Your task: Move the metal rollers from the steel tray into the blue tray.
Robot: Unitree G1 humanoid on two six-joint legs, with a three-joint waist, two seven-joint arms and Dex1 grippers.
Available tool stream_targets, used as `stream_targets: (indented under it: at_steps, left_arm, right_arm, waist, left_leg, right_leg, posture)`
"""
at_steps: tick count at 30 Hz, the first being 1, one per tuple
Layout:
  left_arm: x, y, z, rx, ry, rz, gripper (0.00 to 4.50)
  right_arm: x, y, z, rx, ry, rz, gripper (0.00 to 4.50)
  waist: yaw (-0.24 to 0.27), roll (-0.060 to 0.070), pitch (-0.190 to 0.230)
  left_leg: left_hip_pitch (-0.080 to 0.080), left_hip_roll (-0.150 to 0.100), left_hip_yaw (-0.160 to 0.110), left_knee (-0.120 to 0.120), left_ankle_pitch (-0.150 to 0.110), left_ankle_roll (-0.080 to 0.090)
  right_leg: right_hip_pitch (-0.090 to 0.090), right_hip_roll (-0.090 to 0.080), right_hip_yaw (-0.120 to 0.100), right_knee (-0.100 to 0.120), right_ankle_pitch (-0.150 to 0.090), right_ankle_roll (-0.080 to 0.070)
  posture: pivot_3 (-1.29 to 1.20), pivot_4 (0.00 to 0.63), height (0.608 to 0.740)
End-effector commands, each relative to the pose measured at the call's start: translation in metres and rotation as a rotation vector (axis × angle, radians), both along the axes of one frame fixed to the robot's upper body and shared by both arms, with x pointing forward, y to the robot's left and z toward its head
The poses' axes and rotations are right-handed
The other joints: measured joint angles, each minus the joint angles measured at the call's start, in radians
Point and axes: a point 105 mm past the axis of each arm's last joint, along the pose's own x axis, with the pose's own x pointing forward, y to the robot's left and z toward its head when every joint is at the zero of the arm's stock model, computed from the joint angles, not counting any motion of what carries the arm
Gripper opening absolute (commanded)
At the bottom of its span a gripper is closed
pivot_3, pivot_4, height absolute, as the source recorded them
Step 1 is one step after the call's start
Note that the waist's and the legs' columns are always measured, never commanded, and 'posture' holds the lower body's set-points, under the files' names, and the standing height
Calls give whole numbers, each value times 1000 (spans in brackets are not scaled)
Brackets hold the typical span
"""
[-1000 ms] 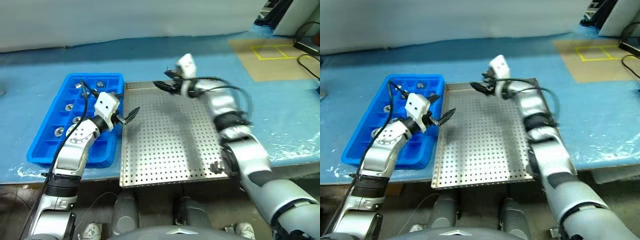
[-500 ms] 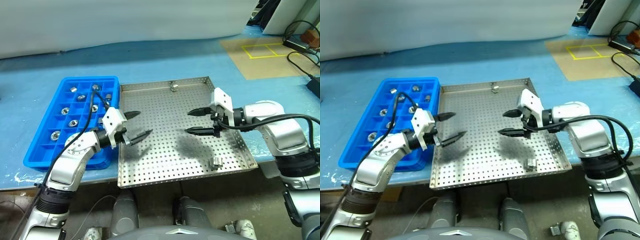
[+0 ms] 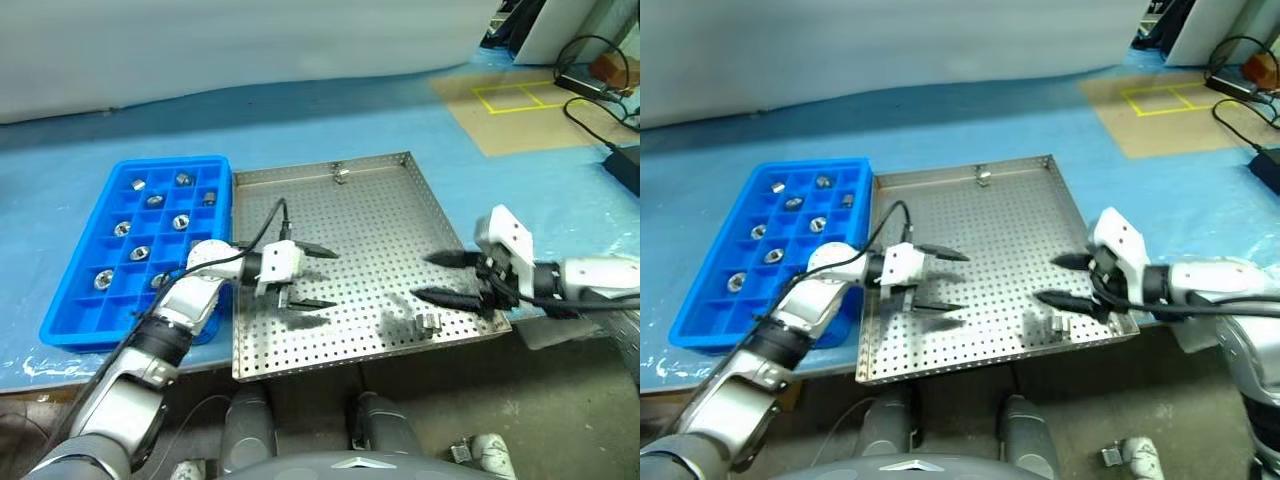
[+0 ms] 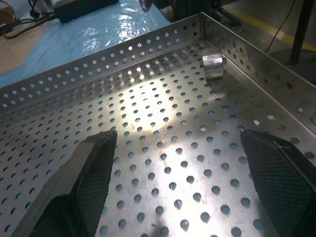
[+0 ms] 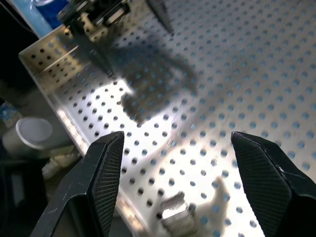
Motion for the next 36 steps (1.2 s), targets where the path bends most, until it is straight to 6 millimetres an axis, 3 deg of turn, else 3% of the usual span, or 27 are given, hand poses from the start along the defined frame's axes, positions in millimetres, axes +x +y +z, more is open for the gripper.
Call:
stream_targets:
  at_steps: [1, 5, 11, 14, 21, 27, 36]
  left_arm:
    - [-1, -6, 7, -34, -20, -19, 4271]
    - [-6, -3, 3, -48, 10, 13, 4271]
    - [-15, 5, -3, -68, 47, 93, 4271]
    - [-15, 9, 4, -102, 67, 142, 4271]
    - [-17, 23, 23, -153, 120, 219, 4271]
    - [-22, 22, 22, -144, 127, 235, 4271]
    - [-23, 20, 16, -150, 144, 243, 4271]
  right_arm:
    - [-8, 7, 14, -16, -48, 69, 3610]
    - [0, 13, 12, -24, -49, 88, 3610]
    - [-2, 12, -14, -75, 17, 118, 3610]
    - [-3, 8, -21, -69, 67, 116, 3610]
    - [4, -20, -50, -105, 133, 16, 3610]
    - [-5, -22, -69, -112, 147, 15, 3610]
    - [5, -49, -79, -109, 123, -27, 3610]
  waist:
    - [-21, 0, 0]
    - [-40, 0, 0]
    - [-27, 0, 0]
    - [-25, 0, 0]
    - [-25, 0, 0]
    - [-25, 0, 0]
    - [-27, 0, 0]
  left_leg:
    - [1, 0, 0, 0, 0, 0]
    - [7, 0, 1, 0, -1, 1]
    - [10, 0, 1, -1, -1, 2]
    - [8, -2, 1, -1, -1, 2]
    - [8, -1, 2, -1, -2, 3]
    - [8, -1, 2, -2, -2, 4]
    - [8, -2, 3, -2, -3, 5]
  right_leg:
    - [0, 0, 1, 0, 0, -1]
    - [3, 1, 3, 1, -1, -2]
    - [7, 0, 2, -1, -2, -2]
    - [7, -2, 2, -2, -2, -2]
    - [6, -1, 2, -2, -2, -2]
    - [6, -1, 2, -3, -2, -2]
    - [5, -2, 2, -3, -2, -2]
  posture:
    - [-354, 150, 740]
    - [-323, 150, 740]
    - [-293, 150, 740]
    - [-262, 150, 740]
    - [-230, 150, 740]
    - [-220, 150, 740]
    - [-222, 150, 740]
